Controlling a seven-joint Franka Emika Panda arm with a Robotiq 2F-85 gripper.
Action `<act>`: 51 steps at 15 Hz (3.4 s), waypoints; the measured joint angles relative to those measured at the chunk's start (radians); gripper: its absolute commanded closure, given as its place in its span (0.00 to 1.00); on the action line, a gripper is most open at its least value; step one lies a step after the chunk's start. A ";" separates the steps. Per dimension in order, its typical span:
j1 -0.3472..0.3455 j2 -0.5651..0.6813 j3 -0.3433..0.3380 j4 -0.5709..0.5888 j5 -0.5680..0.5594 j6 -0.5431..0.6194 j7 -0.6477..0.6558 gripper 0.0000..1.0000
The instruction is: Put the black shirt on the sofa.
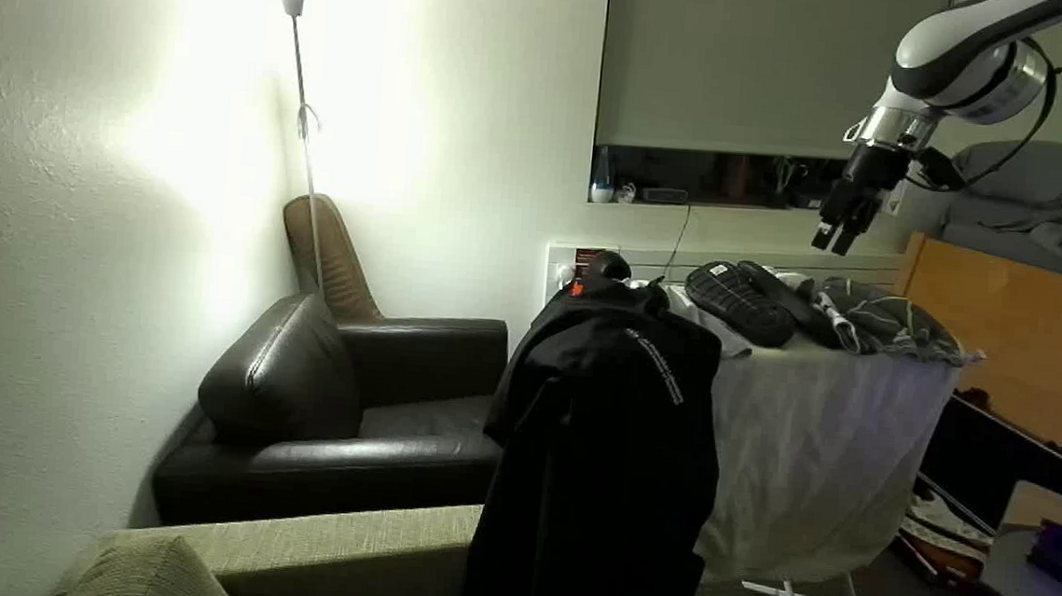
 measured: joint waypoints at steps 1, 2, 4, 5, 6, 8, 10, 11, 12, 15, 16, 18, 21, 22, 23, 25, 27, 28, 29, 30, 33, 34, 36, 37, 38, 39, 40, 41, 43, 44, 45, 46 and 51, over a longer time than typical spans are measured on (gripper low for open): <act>0.000 0.000 0.000 0.000 0.000 0.000 0.000 0.00; 0.000 0.000 0.000 0.000 0.000 0.000 0.000 0.00; 0.000 0.000 0.000 0.000 0.000 0.000 0.000 0.00; 0.000 0.000 0.000 0.000 0.000 0.000 0.000 0.00; 0.000 0.000 0.000 0.000 0.000 0.000 0.000 0.00; 0.000 0.000 0.000 0.000 0.000 0.000 0.000 0.00; 0.000 0.000 0.000 0.000 0.000 0.000 0.000 0.00; 0.000 0.000 0.000 0.000 0.000 0.000 0.000 0.00; 0.000 0.000 0.000 0.000 0.000 0.000 0.000 0.00; 0.000 0.000 0.000 0.000 0.000 0.000 0.000 0.00; 0.000 0.000 0.000 0.000 0.000 0.000 0.000 0.00; -0.010 0.000 0.015 0.000 0.000 0.005 0.000 0.00; -0.017 0.000 0.052 0.000 0.000 0.048 0.000 0.00; -0.017 0.000 0.064 0.000 0.000 0.065 0.000 0.00; -0.017 0.000 0.077 0.000 0.000 0.080 0.000 0.00; -0.017 0.002 0.097 0.000 0.000 0.103 0.000 0.00; -0.017 0.005 0.114 0.000 -0.007 0.120 0.000 0.00; -0.017 0.008 0.121 0.001 -0.013 0.127 0.000 0.00; -0.017 0.014 0.128 0.004 -0.020 0.131 0.000 0.00; -0.017 0.022 0.133 0.011 -0.028 0.132 0.000 0.00; -0.015 0.071 0.152 0.062 -0.043 0.131 0.000 0.00; -0.015 0.093 0.158 0.087 -0.046 0.130 -0.001 0.00; -0.014 0.146 0.170 0.153 -0.048 0.123 -0.014 0.00; -0.014 0.177 0.174 0.192 -0.048 0.116 -0.028 0.00; -0.015 0.208 0.178 0.231 -0.048 0.104 -0.042 0.00; -0.015 0.239 0.182 0.271 -0.048 0.086 -0.062 0.00; -0.016 0.268 0.185 0.309 -0.048 0.069 -0.080 0.00; -0.017 0.297 0.190 0.346 -0.048 0.047 -0.098 0.00; -0.019 0.346 0.202 0.409 -0.045 0.001 -0.133 0.00; -0.021 0.365 0.211 0.434 -0.040 -0.024 -0.148 0.00; -0.024 0.382 0.222 0.458 -0.034 -0.050 -0.162 0.00; -0.028 0.397 0.232 0.478 -0.030 -0.075 -0.173 0.00; -0.041 0.444 0.275 0.540 -0.029 -0.158 -0.216 0.00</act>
